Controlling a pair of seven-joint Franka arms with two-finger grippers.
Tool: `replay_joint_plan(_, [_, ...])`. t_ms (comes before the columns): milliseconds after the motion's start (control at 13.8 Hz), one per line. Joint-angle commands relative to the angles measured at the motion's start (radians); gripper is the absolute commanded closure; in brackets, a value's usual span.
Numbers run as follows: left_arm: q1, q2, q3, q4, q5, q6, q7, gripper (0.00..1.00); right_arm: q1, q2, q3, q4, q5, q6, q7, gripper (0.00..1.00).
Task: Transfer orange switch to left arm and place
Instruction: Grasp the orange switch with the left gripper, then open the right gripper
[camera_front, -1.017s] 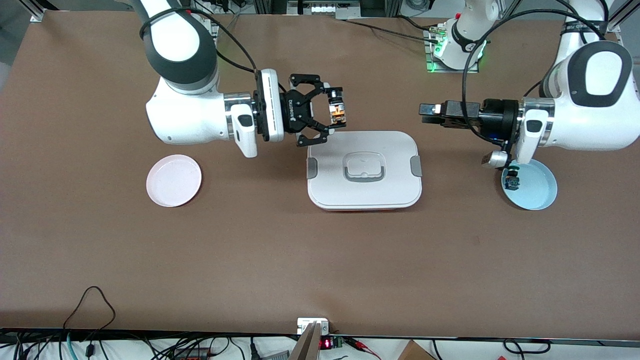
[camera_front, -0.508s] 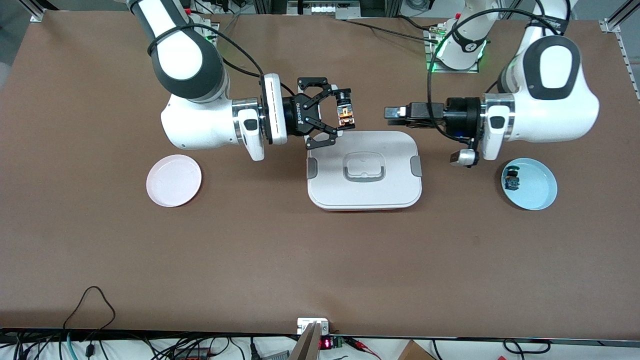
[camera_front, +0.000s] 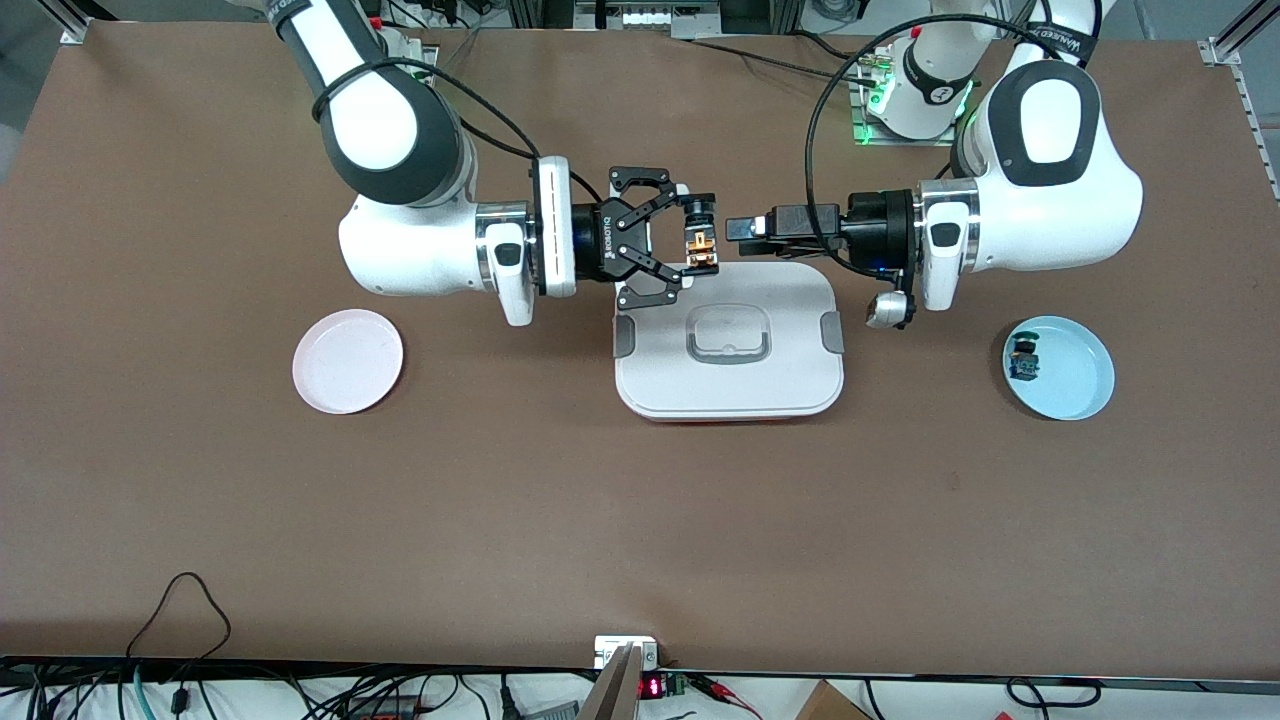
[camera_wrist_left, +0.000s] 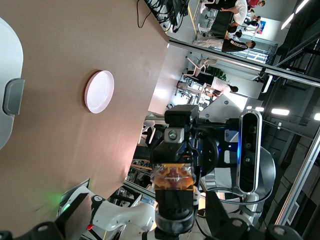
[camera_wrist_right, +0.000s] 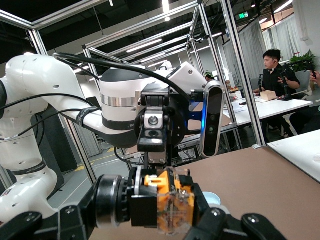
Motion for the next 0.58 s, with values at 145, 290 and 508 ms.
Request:
replay_joint_plan(145, [0.005,0.0,-0.015,-0.001,-0.059,0.038,0.035,0.0,0.012,-0.01,-0.004,-0.006,0.021,0.034,-0.006,1.0])
replay_joint_plan(290, [0.003,0.002,-0.015,0.012,-0.059,0.04,0.035,0.02,0.016,-0.01,-0.004,-0.006,0.021,0.036,-0.006,1.0])
replay_joint_plan(508, [-0.003,0.006,-0.015,0.013,-0.061,0.044,0.037,0.03,0.021,-0.01,-0.004,-0.006,0.02,0.038,-0.006,1.0])
